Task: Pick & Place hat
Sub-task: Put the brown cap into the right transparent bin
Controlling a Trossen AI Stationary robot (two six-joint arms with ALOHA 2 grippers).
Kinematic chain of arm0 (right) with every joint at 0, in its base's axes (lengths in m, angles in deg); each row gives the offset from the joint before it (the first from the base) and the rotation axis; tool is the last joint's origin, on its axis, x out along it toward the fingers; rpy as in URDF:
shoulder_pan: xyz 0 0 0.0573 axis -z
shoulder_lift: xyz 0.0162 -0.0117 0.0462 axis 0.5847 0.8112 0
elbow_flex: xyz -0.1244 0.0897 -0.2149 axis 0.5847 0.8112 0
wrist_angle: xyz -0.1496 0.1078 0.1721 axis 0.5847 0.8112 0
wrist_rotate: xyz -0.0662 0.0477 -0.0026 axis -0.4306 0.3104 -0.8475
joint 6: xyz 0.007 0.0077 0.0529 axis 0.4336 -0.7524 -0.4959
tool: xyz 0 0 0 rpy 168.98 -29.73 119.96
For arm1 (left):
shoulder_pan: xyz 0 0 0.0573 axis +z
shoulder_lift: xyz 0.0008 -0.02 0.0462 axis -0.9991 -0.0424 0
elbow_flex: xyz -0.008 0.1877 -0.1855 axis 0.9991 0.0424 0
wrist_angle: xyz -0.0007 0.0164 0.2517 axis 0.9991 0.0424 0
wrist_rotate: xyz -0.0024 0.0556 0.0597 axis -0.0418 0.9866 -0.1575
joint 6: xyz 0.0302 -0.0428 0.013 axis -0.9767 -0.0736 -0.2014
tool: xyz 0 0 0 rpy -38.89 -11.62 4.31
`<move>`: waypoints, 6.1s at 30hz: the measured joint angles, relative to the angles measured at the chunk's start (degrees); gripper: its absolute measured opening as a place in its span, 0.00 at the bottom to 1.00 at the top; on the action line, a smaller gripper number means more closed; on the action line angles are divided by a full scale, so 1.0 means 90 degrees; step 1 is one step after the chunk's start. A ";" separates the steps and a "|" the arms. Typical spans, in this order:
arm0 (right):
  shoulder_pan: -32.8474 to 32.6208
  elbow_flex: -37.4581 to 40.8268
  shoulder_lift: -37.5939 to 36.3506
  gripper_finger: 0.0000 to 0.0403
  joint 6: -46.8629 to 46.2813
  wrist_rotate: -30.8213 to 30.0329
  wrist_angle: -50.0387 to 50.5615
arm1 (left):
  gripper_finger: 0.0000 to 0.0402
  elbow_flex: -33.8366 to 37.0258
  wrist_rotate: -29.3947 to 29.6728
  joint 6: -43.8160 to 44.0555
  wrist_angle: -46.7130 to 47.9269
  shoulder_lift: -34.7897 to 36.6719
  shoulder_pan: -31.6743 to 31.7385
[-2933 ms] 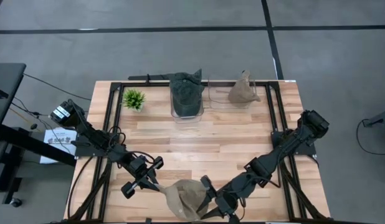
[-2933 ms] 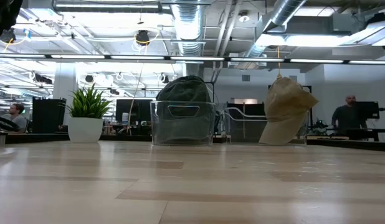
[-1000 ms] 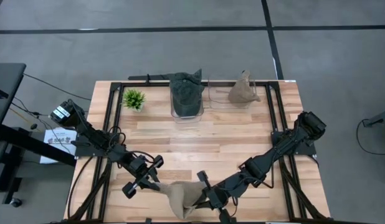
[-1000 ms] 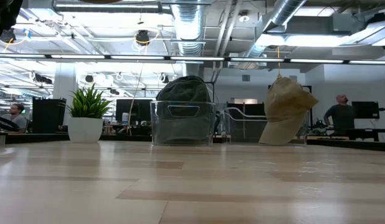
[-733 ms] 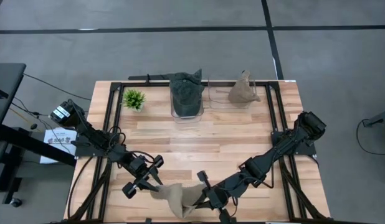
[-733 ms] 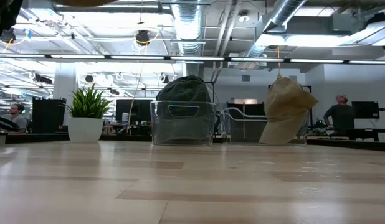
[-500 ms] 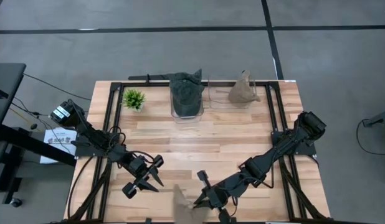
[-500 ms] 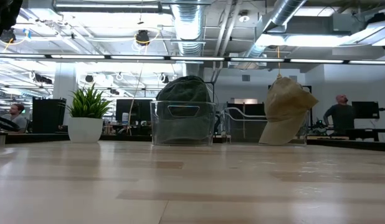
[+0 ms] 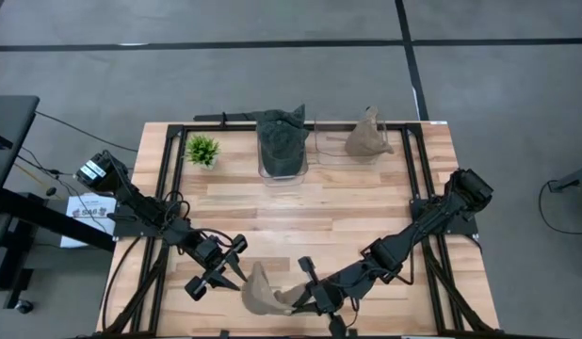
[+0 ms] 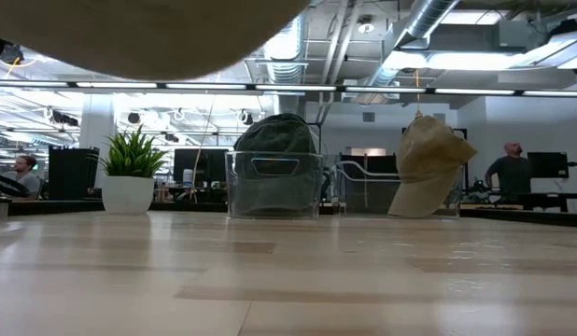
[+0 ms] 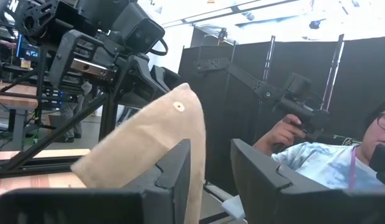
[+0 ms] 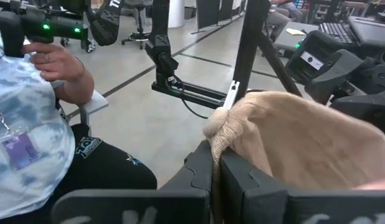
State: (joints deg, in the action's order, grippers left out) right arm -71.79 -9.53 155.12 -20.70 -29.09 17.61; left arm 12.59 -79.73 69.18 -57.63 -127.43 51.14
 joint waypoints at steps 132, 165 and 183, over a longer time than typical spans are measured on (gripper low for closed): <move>0.7767 0.0000 -0.2458 0.00 0.0225 -0.0871 0.5405 | 0.28 0.0005 0.0000 0.0000 0.0583 0.0000 0.0306; 0.7706 0.0000 -0.2381 0.00 -0.1093 -0.1777 0.6303 | 0.28 0.0005 -0.0002 0.0002 0.0594 0.0000 0.0304; 0.7458 0.0000 -0.1940 0.00 -0.1617 -0.1824 0.6249 | 0.28 0.0002 -0.0002 0.0005 0.0593 0.0000 0.0304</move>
State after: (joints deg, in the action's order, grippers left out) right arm -4.67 -9.53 137.67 -35.26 -45.51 73.85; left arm 12.61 -79.75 69.23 -52.30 -127.43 53.88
